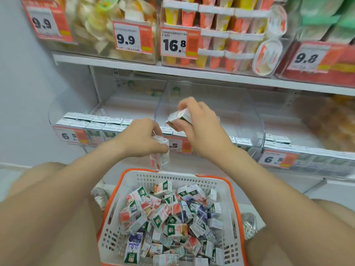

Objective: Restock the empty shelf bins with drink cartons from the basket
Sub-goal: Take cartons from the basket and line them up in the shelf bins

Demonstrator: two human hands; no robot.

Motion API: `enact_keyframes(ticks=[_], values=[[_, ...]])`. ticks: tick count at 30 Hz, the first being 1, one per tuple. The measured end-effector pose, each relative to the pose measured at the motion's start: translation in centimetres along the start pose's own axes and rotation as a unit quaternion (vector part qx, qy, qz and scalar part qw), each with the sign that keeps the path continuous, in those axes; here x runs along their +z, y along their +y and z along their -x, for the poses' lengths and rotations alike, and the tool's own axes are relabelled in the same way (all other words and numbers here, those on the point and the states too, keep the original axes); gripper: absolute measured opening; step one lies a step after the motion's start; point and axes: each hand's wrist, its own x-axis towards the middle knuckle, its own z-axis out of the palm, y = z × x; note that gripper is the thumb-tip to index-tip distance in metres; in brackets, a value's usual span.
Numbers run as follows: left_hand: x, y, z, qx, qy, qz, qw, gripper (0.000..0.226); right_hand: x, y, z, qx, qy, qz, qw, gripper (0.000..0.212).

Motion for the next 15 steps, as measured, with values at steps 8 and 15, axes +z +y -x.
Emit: enact_keyframes(ticks=[8, 15], values=[[1.1, -1.2, -0.8, -0.095, 0.044, 0.035, 0.994, 0.05, 4.5, 3.0, -7.0, 0.064, -0.03, 0.063, 0.996, 0.032], [-0.3, -1.9, -0.8, -0.118, 0.033, 0.132, 0.984, 0.038, 7.4, 3.6, -9.5, 0.106, -0.171, 0.044, 0.979, 0.03]])
